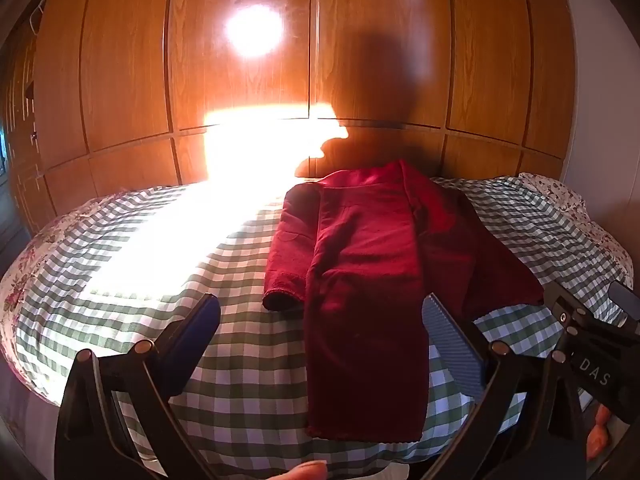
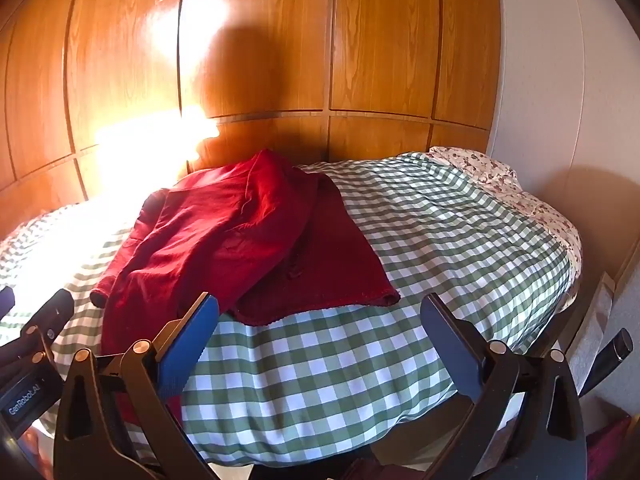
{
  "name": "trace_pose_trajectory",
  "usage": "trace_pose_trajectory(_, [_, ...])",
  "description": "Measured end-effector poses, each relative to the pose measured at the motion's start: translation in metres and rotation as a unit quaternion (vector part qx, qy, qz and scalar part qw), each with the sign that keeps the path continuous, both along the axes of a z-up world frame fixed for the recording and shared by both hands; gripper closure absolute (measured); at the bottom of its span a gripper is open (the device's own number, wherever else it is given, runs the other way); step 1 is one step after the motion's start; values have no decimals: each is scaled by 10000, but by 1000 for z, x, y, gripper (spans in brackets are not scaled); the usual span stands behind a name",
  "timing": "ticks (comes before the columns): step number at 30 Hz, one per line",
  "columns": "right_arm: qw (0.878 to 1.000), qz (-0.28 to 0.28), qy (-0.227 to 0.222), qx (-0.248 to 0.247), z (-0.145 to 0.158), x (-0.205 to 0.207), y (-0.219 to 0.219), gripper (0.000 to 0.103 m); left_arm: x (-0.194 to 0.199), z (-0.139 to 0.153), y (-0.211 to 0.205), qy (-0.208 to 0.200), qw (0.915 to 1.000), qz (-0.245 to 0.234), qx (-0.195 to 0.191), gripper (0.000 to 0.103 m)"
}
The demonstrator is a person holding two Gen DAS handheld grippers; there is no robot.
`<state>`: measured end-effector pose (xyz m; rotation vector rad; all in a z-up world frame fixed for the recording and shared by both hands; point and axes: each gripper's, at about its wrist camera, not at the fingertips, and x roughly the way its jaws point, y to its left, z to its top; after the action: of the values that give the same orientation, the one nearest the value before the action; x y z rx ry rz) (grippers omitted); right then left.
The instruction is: Fold small clothes
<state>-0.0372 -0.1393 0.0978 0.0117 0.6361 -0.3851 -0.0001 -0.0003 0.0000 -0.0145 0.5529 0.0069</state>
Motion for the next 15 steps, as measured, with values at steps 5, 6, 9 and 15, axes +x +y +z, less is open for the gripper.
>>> trace_pose_trajectory(5, [10000,-12,0,1,-4,-2,-1,3,-2,1,1,-27,10000,50,16,2])
trace_pose_trajectory(6, [10000,-13,-1,2,-5,-3,-1,3,0,0,0,-21,10000,53,10,2])
trace_pose_trajectory(9, [10000,-14,1,5,-5,-3,-2,3,-3,-4,-1,-13,10000,34,2,2])
trace_pose_trajectory(15, [10000,-3,4,10,-5,-2,-2,3,-1,-3,-1,32,10000,-37,64,2])
